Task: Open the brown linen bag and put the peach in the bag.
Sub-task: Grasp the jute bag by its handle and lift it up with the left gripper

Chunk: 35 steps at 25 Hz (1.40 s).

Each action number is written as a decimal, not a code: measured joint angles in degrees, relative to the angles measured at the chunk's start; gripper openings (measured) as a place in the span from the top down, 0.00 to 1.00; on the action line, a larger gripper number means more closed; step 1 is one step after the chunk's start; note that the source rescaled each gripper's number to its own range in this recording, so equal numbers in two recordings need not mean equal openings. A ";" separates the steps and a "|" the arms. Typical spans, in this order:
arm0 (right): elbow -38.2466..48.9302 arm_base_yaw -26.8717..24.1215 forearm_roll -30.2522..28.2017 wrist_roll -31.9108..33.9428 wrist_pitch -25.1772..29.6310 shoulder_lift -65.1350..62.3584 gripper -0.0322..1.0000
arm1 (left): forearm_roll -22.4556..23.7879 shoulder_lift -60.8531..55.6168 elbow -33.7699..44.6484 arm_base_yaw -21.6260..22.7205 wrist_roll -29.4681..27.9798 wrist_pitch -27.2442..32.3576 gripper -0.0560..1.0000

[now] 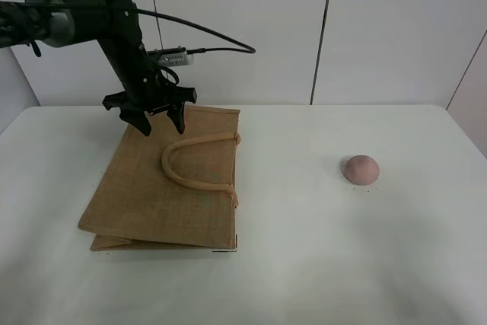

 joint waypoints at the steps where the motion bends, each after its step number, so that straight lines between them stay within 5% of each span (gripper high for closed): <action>1: 0.00 0.00 0.00 0.00 0.00 0.00 0.00 | 1.04 1.14 -0.38 0.13 0.00 0.10 0.00; 35: 0.00 0.00 0.00 0.00 0.00 0.00 0.00 | -0.07 13.10 -0.83 0.59 1.24 -3.84 0.00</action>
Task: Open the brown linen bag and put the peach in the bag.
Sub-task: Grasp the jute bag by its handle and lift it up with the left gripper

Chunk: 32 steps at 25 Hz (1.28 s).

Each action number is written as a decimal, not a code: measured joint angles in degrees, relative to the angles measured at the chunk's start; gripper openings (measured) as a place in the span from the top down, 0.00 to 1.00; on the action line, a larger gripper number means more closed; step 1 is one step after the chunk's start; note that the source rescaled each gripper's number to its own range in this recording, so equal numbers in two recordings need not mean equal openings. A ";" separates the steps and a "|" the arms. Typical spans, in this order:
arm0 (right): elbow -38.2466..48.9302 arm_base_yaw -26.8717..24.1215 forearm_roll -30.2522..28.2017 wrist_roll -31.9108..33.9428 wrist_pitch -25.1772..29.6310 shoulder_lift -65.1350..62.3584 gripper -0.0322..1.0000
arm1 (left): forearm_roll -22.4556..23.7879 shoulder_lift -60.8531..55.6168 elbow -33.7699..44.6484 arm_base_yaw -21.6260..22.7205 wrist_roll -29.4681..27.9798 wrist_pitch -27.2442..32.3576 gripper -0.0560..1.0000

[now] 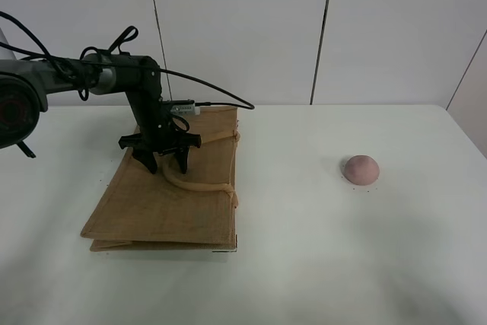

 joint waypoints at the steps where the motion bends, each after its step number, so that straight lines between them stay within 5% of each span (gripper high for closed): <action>1: 0.00 0.00 0.00 0.00 0.00 0.00 0.00 | 0.00 0.00 0.00 0.00 0.00 -0.02 0.00; 8: 0.00 0.00 0.00 0.00 0.00 0.00 0.00 | 0.00 0.00 0.00 0.00 0.76 -0.02 0.01; 12: 0.00 0.00 0.00 0.00 0.00 0.00 0.00 | 0.33 0.00 0.00 0.00 1.14 -0.18 0.15; 16: 0.00 0.00 0.00 0.00 0.00 0.00 0.00 | 0.33 0.00 0.00 0.00 1.26 -0.78 0.42; 20: 0.00 0.00 0.00 0.00 0.00 0.00 0.00 | 0.16 0.00 0.00 0.02 1.38 -0.90 0.94; 32: 0.00 0.00 0.00 0.00 0.00 0.00 0.00 | 0.16 -2.61 -4.61 0.02 2.62 7.10 0.95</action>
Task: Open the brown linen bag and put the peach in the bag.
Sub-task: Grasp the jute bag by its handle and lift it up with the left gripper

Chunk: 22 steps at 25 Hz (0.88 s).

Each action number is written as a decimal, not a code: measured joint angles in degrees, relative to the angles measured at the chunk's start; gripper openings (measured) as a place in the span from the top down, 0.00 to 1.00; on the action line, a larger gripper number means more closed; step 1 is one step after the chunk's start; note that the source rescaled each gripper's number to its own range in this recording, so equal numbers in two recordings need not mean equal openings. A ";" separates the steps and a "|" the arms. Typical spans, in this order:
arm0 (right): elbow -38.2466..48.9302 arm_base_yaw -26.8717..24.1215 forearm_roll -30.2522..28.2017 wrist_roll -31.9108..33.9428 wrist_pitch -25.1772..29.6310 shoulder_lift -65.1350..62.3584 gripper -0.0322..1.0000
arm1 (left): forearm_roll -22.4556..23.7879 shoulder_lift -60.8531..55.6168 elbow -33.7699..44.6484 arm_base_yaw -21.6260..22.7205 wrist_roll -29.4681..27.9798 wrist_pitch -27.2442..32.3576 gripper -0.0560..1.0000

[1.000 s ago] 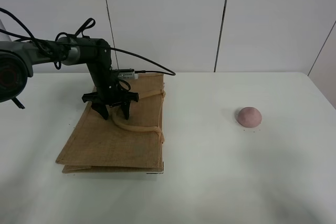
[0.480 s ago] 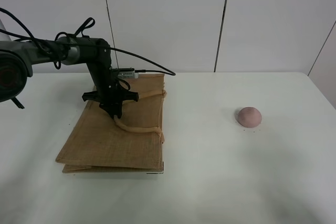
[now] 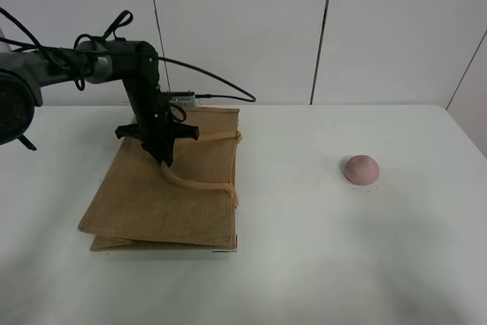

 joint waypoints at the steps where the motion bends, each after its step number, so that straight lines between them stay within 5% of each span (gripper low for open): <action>1: 0.00 0.00 0.00 0.00 0.00 0.00 0.00 | 0.00 -1.04 -1.00 0.00 0.07 0.86 0.95; 22: 0.00 0.00 0.00 0.00 0.00 0.00 0.00 | 0.00 -25.71 -8.11 0.00 4.59 5.26 0.95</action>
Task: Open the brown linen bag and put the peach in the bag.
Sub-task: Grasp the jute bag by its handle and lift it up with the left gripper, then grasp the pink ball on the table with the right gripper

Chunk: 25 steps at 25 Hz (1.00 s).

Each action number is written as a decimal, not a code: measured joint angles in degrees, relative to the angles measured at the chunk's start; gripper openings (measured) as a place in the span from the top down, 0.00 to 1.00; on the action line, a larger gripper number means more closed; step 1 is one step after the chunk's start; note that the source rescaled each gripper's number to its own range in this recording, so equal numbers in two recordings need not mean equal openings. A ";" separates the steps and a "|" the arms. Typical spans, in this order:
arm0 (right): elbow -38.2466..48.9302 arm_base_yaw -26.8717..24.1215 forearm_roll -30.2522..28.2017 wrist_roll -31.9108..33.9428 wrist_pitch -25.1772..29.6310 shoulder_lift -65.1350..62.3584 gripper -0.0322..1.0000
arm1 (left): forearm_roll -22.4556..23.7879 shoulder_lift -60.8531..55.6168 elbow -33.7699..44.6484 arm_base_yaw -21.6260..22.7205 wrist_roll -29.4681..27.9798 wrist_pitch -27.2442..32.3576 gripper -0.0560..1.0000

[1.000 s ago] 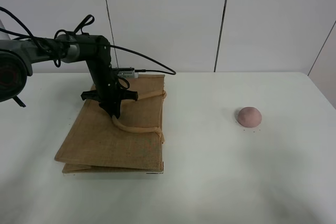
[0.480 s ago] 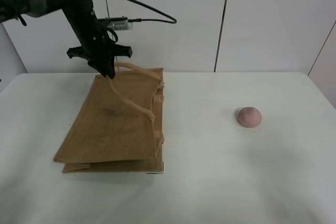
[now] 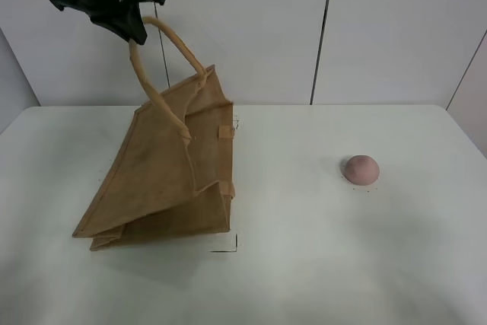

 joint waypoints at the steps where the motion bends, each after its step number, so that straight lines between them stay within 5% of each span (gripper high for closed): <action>1: 0.00 0.00 0.00 0.00 0.00 0.00 0.00 | 0.06 -0.57 -0.64 0.00 0.17 0.00 0.95; 17: 0.00 0.00 -0.05 0.00 -0.06 0.83 0.00 | 0.18 -3.93 -1.68 0.00 0.33 0.00 0.95; 25: -3.65 0.00 -0.05 0.00 -3.76 26.67 0.00 | 0.18 -4.29 -1.68 0.00 0.38 0.00 0.95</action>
